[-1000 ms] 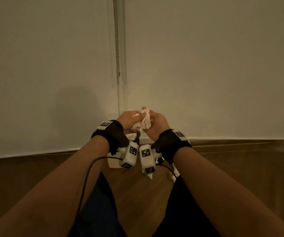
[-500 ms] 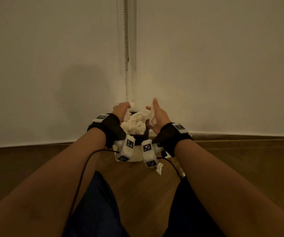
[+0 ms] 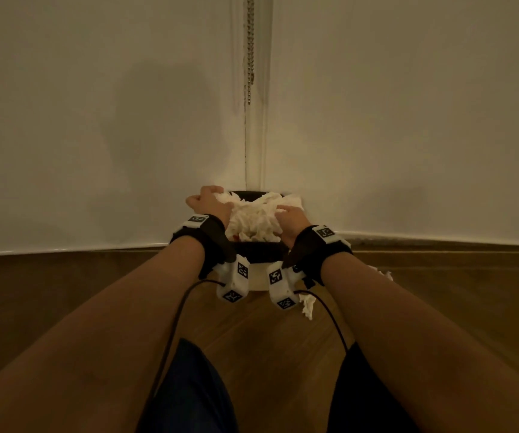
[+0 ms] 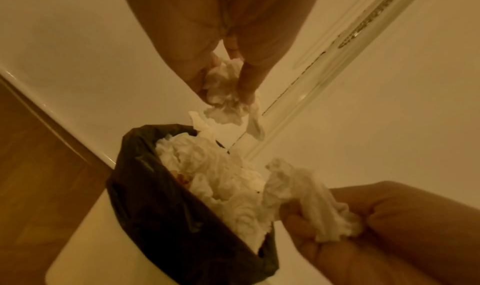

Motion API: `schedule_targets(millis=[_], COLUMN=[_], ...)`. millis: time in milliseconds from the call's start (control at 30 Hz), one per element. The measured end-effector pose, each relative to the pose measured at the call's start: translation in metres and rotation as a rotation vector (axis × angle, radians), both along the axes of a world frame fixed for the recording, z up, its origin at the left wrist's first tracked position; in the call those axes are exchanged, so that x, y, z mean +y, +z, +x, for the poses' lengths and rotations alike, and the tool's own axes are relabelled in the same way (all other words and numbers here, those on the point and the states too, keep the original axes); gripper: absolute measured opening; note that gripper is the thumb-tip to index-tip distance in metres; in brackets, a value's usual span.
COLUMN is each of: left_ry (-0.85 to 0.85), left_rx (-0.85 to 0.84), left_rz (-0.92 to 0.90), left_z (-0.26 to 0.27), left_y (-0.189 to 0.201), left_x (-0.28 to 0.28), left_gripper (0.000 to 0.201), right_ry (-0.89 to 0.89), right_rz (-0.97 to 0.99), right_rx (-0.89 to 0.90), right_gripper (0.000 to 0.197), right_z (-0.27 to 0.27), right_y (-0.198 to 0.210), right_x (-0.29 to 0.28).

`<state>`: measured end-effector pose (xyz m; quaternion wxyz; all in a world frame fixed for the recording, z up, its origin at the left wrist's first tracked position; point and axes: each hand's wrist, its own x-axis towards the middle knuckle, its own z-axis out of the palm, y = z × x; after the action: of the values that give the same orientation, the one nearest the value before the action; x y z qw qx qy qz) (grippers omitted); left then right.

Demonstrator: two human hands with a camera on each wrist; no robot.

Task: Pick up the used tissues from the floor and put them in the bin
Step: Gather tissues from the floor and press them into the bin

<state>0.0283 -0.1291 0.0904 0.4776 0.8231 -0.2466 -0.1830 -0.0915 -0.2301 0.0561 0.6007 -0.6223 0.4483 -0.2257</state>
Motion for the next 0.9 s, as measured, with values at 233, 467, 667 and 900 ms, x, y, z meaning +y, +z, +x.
schedule_targets(millis=[233,467,667,900], left_ry=[-0.048,-0.082,-0.022,-0.198], left_rx=[-0.113,-0.229,-0.321,-0.457], left_rz=[0.002,0.387,0.454,0.578], left_z=[0.019,0.031,0.017,0.045], left_y=[-0.023,-0.048,-0.066,-0.081], left_x=[-0.012,-0.017,-0.028,-0.045], left_gripper=[0.05,0.057,0.048,0.056], right_ry=[-0.106,-0.153,-0.122,0.226], right_rz=[-0.286,-0.319,-0.313,-0.634], right_rx=[0.08,0.254,0.301,0.675], right_gripper=[0.031,0.039,0.053,0.052], right_z=[0.003,0.007,0.023,0.048], right_y=[-0.005,-0.032,-0.043,-0.043], right_x=[-0.027,-0.044,-0.043,-0.04])
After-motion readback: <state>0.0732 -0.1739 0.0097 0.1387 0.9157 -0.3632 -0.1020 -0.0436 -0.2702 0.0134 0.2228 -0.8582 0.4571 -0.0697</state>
